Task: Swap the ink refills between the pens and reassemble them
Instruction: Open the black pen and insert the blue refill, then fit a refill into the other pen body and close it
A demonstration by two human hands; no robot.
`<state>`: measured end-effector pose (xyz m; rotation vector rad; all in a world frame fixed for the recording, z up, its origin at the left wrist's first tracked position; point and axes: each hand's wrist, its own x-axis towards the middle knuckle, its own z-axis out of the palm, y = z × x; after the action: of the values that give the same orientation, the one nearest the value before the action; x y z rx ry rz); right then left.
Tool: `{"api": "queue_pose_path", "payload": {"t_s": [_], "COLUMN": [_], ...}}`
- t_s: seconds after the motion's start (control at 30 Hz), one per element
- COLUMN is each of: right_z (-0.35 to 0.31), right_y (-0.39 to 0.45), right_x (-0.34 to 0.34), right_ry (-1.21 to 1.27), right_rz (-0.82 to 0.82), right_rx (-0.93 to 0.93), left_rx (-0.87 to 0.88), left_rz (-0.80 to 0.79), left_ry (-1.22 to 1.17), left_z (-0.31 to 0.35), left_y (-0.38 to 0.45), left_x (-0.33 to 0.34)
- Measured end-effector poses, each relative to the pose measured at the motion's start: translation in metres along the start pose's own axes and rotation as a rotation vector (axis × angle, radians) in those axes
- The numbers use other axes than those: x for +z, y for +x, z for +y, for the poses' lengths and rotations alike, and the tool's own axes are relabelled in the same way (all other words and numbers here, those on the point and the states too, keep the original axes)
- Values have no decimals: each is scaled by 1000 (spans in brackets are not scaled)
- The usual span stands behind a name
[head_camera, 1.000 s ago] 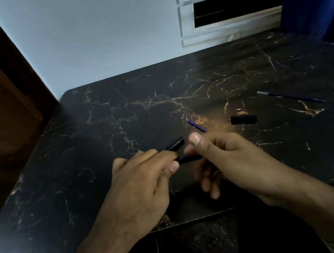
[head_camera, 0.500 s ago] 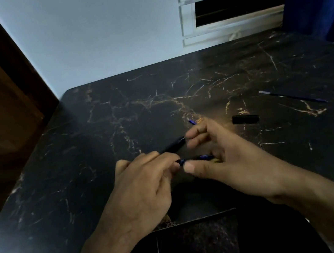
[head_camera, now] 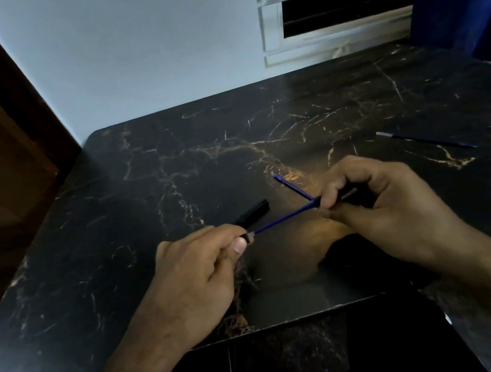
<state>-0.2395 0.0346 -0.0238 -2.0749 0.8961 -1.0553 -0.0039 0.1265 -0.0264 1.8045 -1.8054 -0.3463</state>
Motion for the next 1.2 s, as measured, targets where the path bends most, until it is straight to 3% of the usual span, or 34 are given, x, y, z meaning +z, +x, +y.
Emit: {"api": "queue_pose_path", "payload": {"t_s": [0.37, 0.7, 0.83, 0.97, 1.1, 1.2], "right_z": [30, 19, 26, 38, 35, 15], "right_y": [-6, -7, -8, -7, -7, -12], "right_x": [-64, -23, -39, -67, -62, -46], "right_ry": [-96, 179, 181, -248, -497, -435], "right_rz": [74, -148, -75, 89, 72, 41], "right_rx": [374, 214, 282, 338, 325, 146], "left_rx": [-49, 212, 174, 128, 119, 150], "left_rz": [43, 96, 90, 101, 93, 103], "left_ry": [-31, 302, 266, 288, 285, 318], "left_z": [1, 33, 21, 9, 8, 16], "left_y": [-2, 18, 16, 13, 13, 14], "left_x": [-9, 13, 15, 12, 15, 18]}}
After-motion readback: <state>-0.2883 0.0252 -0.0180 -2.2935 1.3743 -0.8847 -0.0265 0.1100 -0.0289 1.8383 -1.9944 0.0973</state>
